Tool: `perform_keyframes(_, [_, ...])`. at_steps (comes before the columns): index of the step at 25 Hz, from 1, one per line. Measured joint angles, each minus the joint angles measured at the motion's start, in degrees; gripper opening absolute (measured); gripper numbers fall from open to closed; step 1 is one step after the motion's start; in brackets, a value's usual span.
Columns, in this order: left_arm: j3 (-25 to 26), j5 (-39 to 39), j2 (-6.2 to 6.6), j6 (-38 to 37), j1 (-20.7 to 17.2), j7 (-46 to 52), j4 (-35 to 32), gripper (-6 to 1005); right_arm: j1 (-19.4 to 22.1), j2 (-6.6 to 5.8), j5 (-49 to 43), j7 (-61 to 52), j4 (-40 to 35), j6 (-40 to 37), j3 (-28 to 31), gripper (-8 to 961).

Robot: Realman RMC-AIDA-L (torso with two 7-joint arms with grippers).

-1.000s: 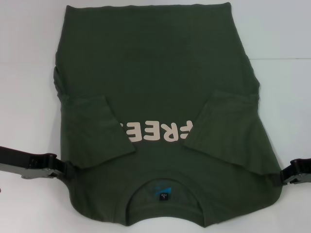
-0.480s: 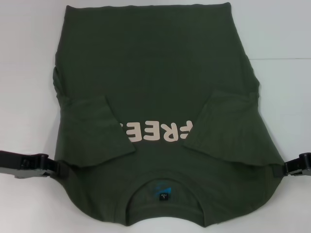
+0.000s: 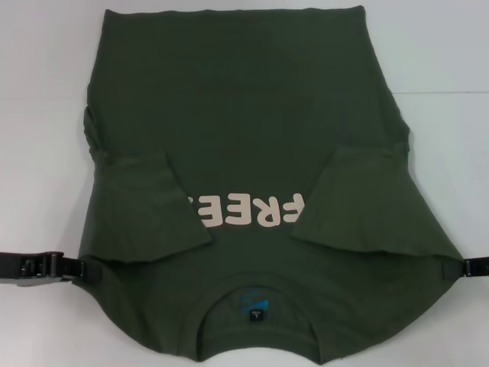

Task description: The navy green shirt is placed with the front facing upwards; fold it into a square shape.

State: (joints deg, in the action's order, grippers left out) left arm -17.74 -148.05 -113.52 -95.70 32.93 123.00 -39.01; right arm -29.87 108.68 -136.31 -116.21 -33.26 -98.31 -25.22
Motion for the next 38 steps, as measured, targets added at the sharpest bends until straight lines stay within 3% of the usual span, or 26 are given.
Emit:
perform_keyframes(6, [2.18,0.89,0.04,-2.98,-1.22,-2.48,0.66,52,1.35,-0.22,0.13,6.14,0.94,-3.93,2.99,43])
perform_keyframes(14, [5.58,0.47,0.27,-9.07,-4.0,-3.48,-0.19,52,2.53,-0.47,-1.77,11.16,1.26,-8.69,2.17,44])
perform_keyframes(21, [5.67,-1.12,0.23,-14.8,-6.42,-3.07,-1.87,52,1.98,-0.38,-7.02,12.64,1.28,-11.29,-2.26,44])
perform_keyframes(29, [5.65,-5.51,0.16,-19.99,-6.61,-2.61,-2.28,52,1.73,0.28,-7.25,13.16,1.36,-13.54,-5.98,43])
perform_keyframes(38, [7.92,-2.03,0.8,-19.07,-5.46,-3.03,-2.48,52,2.0,-1.02,-4.65,13.39,0.81,-13.92,0.98,43])
